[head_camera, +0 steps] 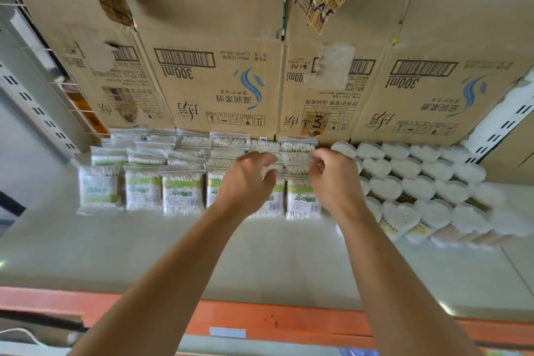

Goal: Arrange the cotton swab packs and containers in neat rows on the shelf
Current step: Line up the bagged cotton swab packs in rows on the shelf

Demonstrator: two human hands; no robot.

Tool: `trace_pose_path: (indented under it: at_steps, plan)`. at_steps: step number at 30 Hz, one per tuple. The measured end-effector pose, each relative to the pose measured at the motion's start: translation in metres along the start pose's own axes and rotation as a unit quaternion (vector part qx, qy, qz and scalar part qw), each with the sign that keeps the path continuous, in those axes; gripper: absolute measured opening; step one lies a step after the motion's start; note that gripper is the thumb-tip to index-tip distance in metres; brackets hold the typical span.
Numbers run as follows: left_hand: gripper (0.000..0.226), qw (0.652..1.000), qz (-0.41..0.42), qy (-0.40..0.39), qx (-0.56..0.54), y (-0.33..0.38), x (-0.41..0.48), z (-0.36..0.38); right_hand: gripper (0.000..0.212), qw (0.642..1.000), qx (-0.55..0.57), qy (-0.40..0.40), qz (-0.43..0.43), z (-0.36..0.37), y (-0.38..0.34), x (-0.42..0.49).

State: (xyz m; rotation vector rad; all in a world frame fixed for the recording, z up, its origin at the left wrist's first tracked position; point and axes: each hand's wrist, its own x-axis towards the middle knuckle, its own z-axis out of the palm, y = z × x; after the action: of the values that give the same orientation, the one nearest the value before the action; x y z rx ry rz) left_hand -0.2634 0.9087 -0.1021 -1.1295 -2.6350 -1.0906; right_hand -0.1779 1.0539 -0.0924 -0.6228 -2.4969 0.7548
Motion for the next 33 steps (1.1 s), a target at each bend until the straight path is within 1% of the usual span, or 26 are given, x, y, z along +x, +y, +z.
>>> trace_pose_path:
  at_steps: [4,7,10,12,16,20,23,26,29,31,33]
  plan:
    - [0.045,0.988,0.048,-0.086,0.118,0.003,0.017,0.005,0.026,0.999,-0.019,-0.025,0.013,-0.002,0.002,0.029]
    - [0.064,0.966,0.080,-0.157,0.189,0.009,0.019,0.013,0.032,0.995,-0.062,-0.066,0.043,0.000,0.008,0.043]
    - [0.082,0.947,0.097,-0.212,0.220,0.011,0.018,0.021,0.034,0.987,-0.120,-0.095,0.056,0.000,0.006,0.049]
    - [0.083,0.941,0.105,-0.228,0.229,0.011,0.017,0.025,0.030,0.982,-0.156,-0.098,0.046,0.000,0.004,0.050]
    - [0.074,0.948,0.135,-0.184,0.221,0.005,0.017,0.030,0.026,0.974,-0.204,-0.092,0.028,0.007,0.006,0.054]
    - [0.071,0.952,0.150,-0.164,0.210,-0.003,0.018,0.034,0.021,0.963,-0.258,-0.082,0.000,0.015,0.010,0.057]
    - [0.065,0.955,0.164,-0.147,0.200,-0.008,0.017,0.036,0.022,0.964,-0.253,-0.077,-0.005,0.016,0.012,0.058]
    - [0.061,0.958,0.166,-0.137,0.189,-0.010,0.016,0.037,0.015,0.978,-0.202,-0.058,-0.002,0.012,0.010,0.058]
    - [0.061,0.959,0.171,-0.126,0.186,-0.011,0.013,0.036,0.030,0.993,-0.108,-0.046,0.023,0.005,0.011,0.060]
    - [0.063,0.961,0.170,-0.122,0.183,-0.011,0.012,0.036,0.025,0.997,-0.049,-0.039,0.036,0.000,0.010,0.060]
    - [0.064,0.962,0.172,-0.115,0.179,-0.011,0.011,0.036,0.018,0.999,0.000,-0.013,0.049,-0.005,0.008,0.057]
